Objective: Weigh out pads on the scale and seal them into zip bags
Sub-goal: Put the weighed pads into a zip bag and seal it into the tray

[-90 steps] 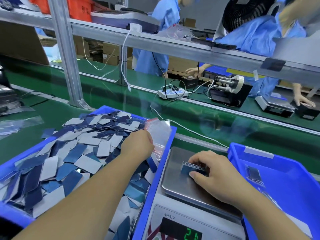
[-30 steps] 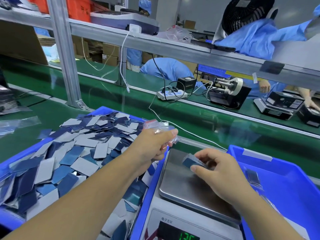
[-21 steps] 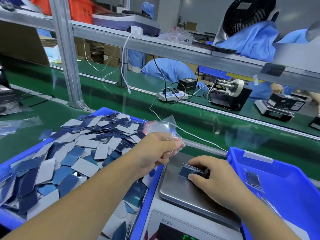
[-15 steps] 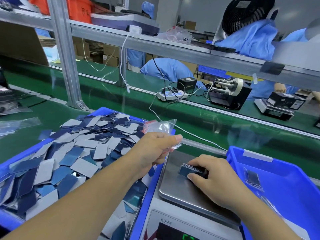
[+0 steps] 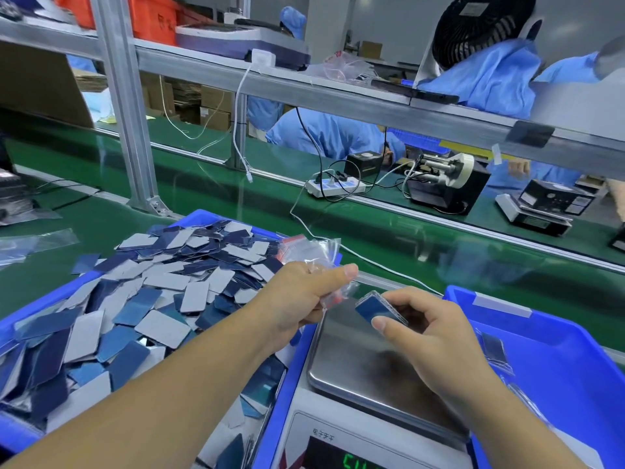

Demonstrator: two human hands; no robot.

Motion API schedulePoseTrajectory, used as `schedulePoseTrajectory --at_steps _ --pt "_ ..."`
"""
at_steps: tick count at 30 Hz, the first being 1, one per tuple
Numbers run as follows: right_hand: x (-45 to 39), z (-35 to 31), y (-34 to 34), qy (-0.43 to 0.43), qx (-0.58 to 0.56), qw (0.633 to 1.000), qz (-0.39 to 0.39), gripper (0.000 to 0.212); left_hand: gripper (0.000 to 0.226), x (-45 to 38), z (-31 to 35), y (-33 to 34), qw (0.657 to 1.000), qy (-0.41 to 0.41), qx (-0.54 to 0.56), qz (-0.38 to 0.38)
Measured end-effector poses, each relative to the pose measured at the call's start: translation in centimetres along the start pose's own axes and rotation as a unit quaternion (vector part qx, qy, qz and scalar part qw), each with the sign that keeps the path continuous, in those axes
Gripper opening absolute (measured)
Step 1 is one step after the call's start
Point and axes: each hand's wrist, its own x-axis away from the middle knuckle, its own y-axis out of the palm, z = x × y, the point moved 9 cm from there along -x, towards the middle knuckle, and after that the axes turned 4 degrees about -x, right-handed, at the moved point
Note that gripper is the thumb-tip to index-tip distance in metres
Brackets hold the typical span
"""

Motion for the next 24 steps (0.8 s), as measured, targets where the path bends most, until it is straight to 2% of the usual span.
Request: schedulePoseTrajectory --at_steps 3,5,8,12,18,21,24 --pt "0.1 -0.1 0.2 -0.001 -0.003 1.000 -0.004 0.020 0.049 0.1 -0.2 -0.8 0.999 -0.011 -0.013 0.036" --pt "0.1 -0.3 0.2 -0.005 -0.005 1.000 -0.005 0.020 0.045 0.2 -0.1 -0.2 1.000 -0.016 0.000 0.016" --pt "0.1 -0.5 0.3 -0.009 -0.034 0.999 -0.013 0.021 0.053 0.2 -0.1 0.8 1.000 -0.018 0.010 -0.020" --pt "0.1 -0.8 0.5 -0.001 -0.081 0.997 -0.007 0.018 0.031 0.5 0.2 1.6 0.999 -0.004 0.018 -0.046" --pt "-0.2 0.0 0.6 0.025 -0.113 0.993 0.004 0.018 0.029 0.7 0.4 2.1 0.998 0.006 0.022 -0.061" --pt "-0.2 0.9 0.8 0.064 -0.162 0.985 0.002 0.027 0.021 1.0 0.6 2.7 0.995 0.020 0.039 -0.093" --pt "-0.2 1.4 1.2 0.107 -0.218 0.970 -0.019 0.021 0.019 1.0 0.6 2.8 0.995 0.023 0.021 -0.097"
